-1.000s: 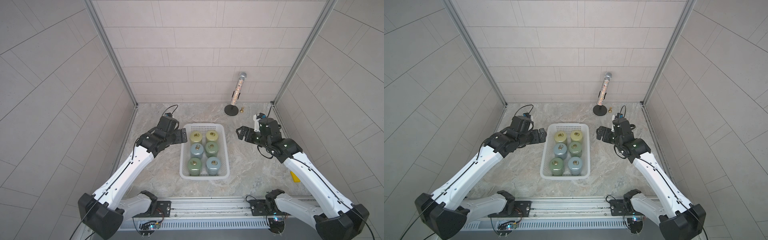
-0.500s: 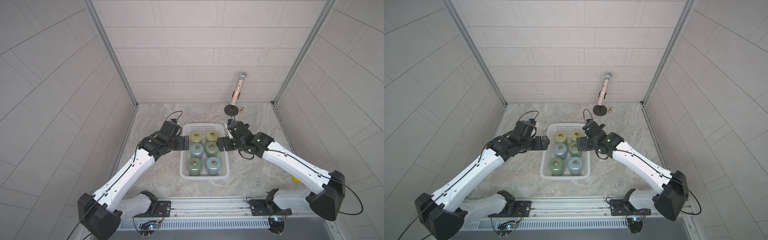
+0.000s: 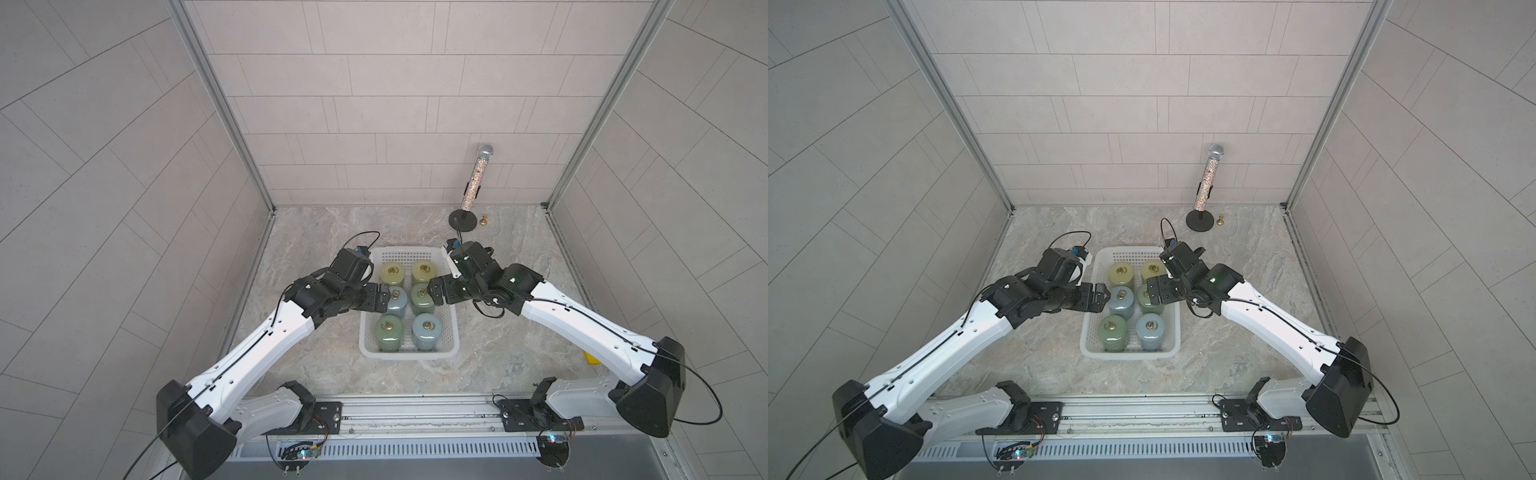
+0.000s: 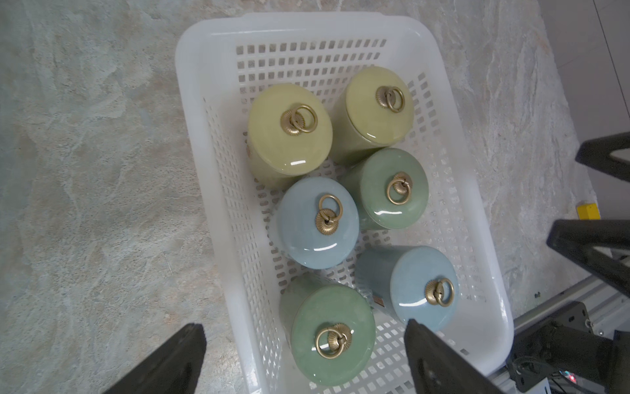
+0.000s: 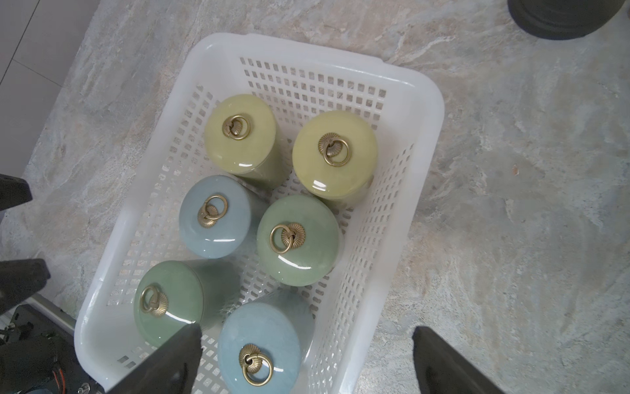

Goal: Take the tea canister out of the basket
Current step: Pick up the tea canister from the basket.

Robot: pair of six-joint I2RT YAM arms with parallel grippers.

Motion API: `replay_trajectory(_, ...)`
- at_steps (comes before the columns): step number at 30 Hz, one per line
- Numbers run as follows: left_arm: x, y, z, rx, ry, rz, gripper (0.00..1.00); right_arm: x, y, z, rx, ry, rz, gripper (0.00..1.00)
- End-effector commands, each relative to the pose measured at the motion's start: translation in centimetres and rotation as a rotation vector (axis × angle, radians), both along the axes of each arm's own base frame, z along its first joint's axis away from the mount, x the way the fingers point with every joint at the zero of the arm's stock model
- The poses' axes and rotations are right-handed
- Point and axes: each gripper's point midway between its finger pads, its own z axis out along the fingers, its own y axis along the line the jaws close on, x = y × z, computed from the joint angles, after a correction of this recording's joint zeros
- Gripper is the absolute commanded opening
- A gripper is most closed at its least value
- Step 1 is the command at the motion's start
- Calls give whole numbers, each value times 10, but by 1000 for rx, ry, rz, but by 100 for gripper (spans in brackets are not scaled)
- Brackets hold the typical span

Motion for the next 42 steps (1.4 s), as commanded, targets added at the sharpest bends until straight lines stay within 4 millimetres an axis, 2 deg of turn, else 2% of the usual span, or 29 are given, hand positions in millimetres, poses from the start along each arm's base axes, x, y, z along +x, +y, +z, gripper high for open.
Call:
replay_trajectory(1,-23,2,-6,30,65,-43,94,-7,6,11,13,-13,52,100)
replay_trajectory(8,-55,-4,-37,86,170,-75,88,-28,17,23,80,-16,147,100)
replay_trajectory(12,-58,-12,-49,135,200,-92,88,-51,19,30,143,2,226,100)
replay_trajectory(19,-52,-15,-70,219,223,-97,87,-83,7,30,180,46,282,100)
replay_trajectory(27,-50,-28,-81,291,205,-139,86,-92,-5,21,189,60,239,100)
replay_trajectory(31,-49,-23,-90,344,221,-131,85,-93,-7,22,190,57,227,100)
replay_trajectory(35,-48,-18,-91,376,219,-108,90,-93,-8,23,188,55,226,100)
replay_trajectory(37,-49,-19,-94,377,226,-107,96,-92,-9,23,185,53,223,100)
replay_trajectory(42,-51,-28,-106,392,236,-126,96,-92,-8,22,183,55,227,100)
